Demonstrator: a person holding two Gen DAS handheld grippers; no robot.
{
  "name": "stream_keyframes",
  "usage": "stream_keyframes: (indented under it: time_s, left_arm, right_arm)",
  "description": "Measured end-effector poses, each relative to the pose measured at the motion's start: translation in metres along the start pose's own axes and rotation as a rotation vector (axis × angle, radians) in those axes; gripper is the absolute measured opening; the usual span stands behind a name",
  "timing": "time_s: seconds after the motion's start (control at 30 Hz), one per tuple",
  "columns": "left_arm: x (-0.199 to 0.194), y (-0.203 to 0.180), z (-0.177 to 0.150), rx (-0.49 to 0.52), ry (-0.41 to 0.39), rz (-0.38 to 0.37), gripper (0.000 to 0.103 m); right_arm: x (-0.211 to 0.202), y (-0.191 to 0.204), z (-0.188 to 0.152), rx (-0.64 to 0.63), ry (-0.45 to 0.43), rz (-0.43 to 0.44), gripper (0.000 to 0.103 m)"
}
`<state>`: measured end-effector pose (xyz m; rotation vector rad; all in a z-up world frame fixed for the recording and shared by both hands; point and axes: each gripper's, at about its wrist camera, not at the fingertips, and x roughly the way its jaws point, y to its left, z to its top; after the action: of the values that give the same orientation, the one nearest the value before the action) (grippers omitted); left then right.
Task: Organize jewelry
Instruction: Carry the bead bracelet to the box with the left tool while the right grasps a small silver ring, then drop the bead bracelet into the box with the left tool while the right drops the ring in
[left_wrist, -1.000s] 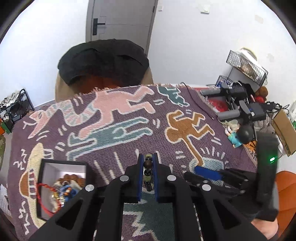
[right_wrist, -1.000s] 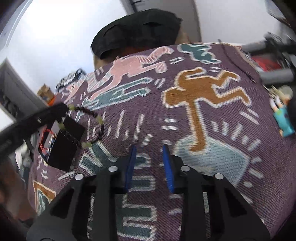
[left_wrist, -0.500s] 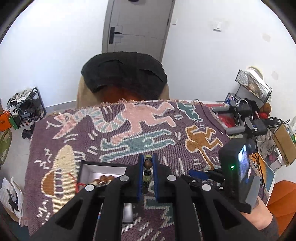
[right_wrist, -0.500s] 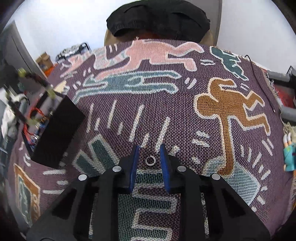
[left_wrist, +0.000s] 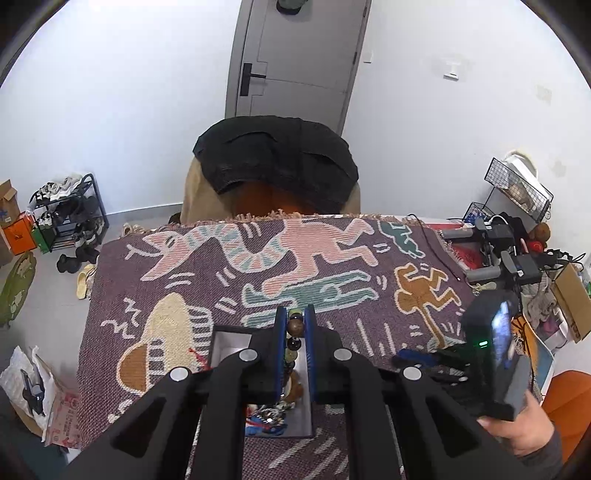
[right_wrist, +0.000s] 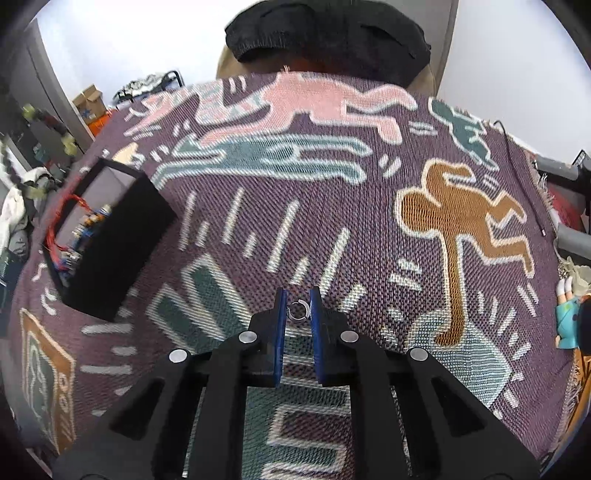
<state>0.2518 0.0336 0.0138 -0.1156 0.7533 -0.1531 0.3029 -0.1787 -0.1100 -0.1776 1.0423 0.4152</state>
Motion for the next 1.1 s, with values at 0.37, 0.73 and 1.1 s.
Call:
stream_keyframes:
  time_s: [0.37, 0.73, 1.1]
  left_arm:
    - [0.034, 0.028, -0.022, -0.036, 0.09, 0.063, 0.008]
    - [0.012, 0.07, -0.041, -0.108, 0.042, 0.079, 0.042]
    - [-0.021, 0.1, -0.059, -0.153, -0.017, 0.111, 0.057]
  right_arm:
    - [-0.051, 0.045, 0.015, -0.053, -0.119, 0.062, 0.014]
    - [-0.068, 0.101, 0.037, -0.104, -0.17, 0.156, 0.014]
    - [-0.045, 0.137, 0.057, -0.11, -0.13, 0.206, 0.014]
